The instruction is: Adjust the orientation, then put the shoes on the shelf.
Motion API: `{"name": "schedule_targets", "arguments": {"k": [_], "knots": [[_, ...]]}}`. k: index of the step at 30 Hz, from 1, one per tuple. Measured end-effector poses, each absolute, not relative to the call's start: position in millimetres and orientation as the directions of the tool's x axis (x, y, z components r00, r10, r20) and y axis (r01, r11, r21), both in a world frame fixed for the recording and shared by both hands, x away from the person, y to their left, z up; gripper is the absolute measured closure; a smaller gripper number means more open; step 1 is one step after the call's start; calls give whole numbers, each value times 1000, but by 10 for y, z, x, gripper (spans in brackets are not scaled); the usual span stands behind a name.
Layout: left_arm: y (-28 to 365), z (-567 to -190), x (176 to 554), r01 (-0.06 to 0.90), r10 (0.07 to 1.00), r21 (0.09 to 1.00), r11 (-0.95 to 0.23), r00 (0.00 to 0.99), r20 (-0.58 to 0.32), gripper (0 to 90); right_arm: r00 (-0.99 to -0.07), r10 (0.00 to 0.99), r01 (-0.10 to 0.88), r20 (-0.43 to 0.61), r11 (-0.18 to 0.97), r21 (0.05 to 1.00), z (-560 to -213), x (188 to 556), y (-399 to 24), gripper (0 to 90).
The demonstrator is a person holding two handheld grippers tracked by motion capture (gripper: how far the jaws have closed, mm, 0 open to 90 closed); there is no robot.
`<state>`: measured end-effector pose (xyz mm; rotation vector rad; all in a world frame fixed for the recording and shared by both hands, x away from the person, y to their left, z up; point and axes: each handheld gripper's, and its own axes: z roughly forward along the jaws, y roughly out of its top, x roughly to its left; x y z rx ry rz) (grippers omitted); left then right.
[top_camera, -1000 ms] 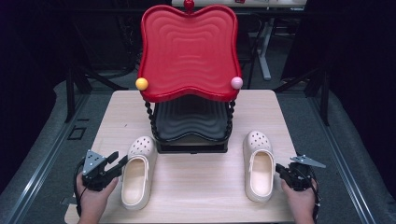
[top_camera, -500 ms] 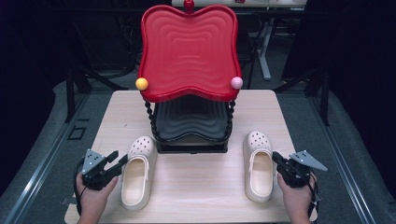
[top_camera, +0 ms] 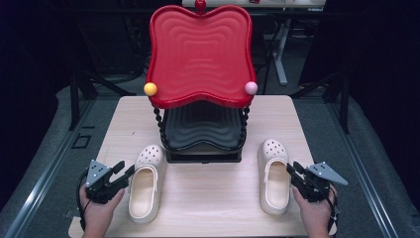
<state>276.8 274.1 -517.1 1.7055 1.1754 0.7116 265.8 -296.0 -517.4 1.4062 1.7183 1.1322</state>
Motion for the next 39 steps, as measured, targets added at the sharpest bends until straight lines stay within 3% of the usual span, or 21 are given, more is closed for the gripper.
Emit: {"name": "schedule_targets", "arguments": {"k": [3, 8, 12, 15, 16, 28, 39], "knots": [[2731, -5170, 2765, 399, 924, 908, -130, 380, -35, 567, -234, 972, 445, -32, 136, 885, -5192, 2621, -2884, 650], [2724, -5171, 2764, 399, 922, 907, -132, 385, -35, 565, -222, 972, 482, -73, 174, 859, -5267, 2668, -2845, 646], [2725, -5173, 2762, 401, 922, 906, -135, 386, -33, 563, -208, 975, 518, -72, 172, 838, -5306, 2701, -2852, 661], [2724, -5176, 2763, 404, 922, 905, -132, 386, -38, 561, -200, 977, 536, -69, 168, 827, -5316, 2717, -2876, 733], [2723, -5178, 2761, 404, 921, 905, -132, 387, -38, 561, -202, 979, 550, -17, 128, 825, -5292, 2729, -2913, 744], [2704, -5175, 2738, 407, 919, 903, -139, 393, -35, 558, -283, 959, 534, -34, 187, 824, -5274, 2683, -2682, 747], [2690, -5171, 2699, 414, 919, 900, -134, 392, -43, 553, -325, 946, 528, -7, 187, 829, -5307, 2687, -2738, 730]]}}
